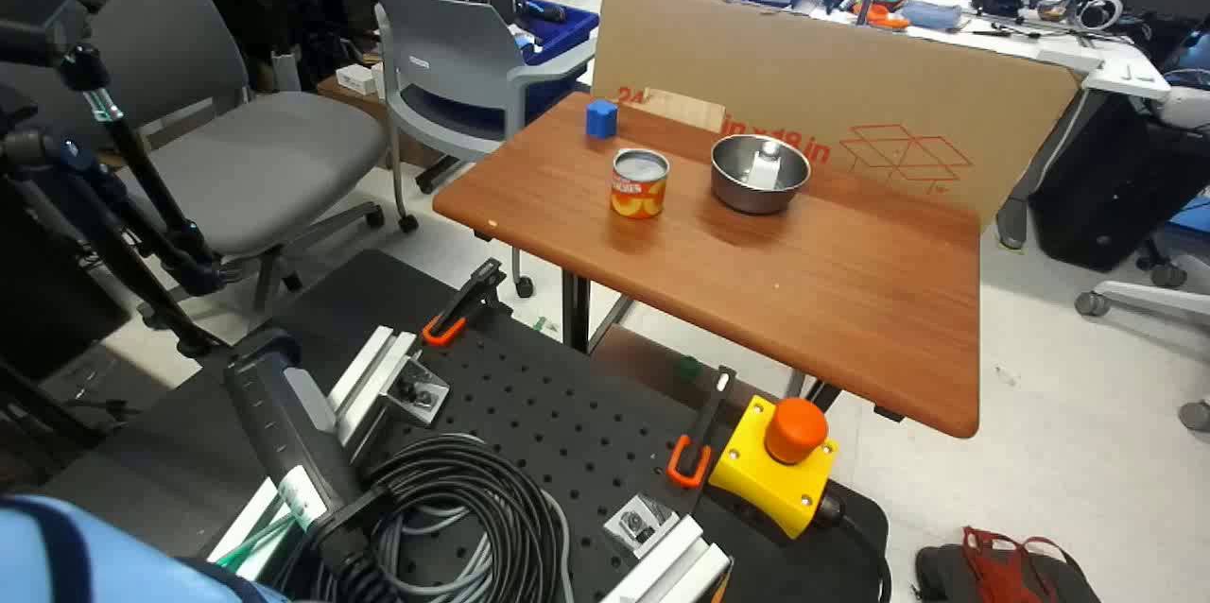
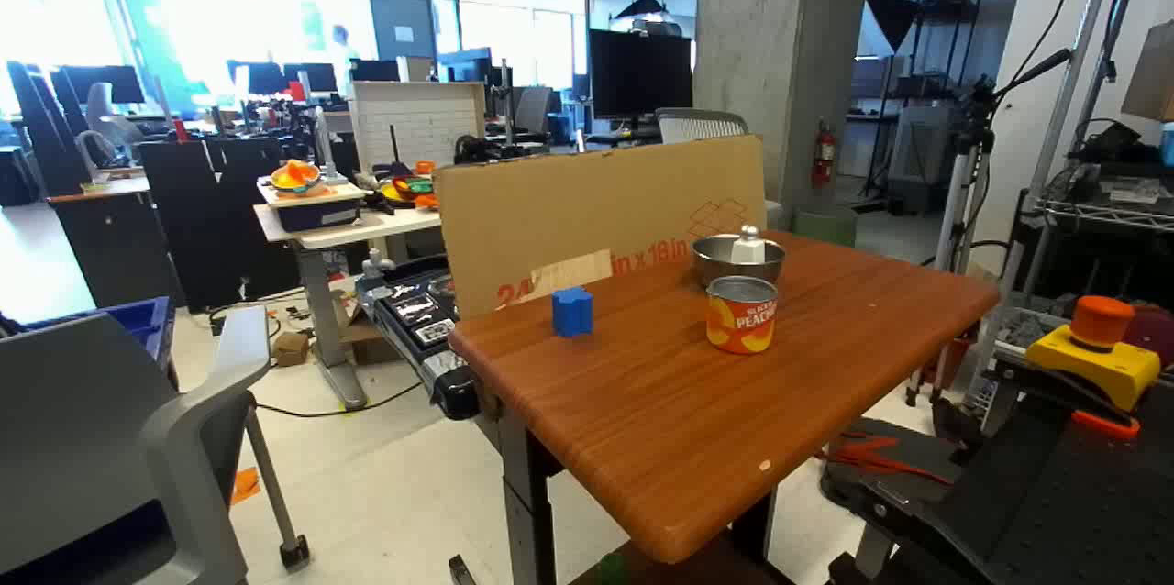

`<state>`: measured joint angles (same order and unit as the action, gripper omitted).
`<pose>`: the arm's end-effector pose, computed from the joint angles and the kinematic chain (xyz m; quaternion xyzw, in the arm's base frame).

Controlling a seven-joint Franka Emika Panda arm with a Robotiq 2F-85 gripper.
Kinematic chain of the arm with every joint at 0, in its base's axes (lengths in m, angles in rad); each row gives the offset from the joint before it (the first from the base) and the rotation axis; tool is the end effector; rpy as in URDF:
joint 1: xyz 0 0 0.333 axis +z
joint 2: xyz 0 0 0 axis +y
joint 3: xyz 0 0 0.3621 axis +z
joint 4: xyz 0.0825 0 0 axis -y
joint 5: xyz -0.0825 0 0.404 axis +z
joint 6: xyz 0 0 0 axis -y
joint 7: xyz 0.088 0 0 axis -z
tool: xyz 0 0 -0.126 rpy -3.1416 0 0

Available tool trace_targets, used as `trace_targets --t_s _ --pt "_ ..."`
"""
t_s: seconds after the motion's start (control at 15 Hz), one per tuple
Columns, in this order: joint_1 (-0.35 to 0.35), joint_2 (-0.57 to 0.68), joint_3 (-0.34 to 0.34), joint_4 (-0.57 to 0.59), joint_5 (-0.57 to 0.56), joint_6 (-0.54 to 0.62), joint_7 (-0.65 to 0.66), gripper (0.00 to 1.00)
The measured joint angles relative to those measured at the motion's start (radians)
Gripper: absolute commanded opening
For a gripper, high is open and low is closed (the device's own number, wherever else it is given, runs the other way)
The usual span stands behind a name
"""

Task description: Move the blue block to the right

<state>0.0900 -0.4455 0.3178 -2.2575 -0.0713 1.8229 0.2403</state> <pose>0.3861 0.1768 0.5449 0.9918 0.0774 0.0263 0.0985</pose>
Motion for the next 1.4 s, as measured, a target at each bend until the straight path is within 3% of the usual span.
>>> trace_targets --t_s 0.87,1.13,1.4 --pt "0.002 0.020 -0.008 -0.008 -0.004 0.043 0.000 1.00" --pt "-0.006 0.145 -0.041 -0.013 -0.008 0.208 0.006 1.00" --pt "-0.017 0.356 -0.096 0.051 -0.008 0.305 0.022 1.00"
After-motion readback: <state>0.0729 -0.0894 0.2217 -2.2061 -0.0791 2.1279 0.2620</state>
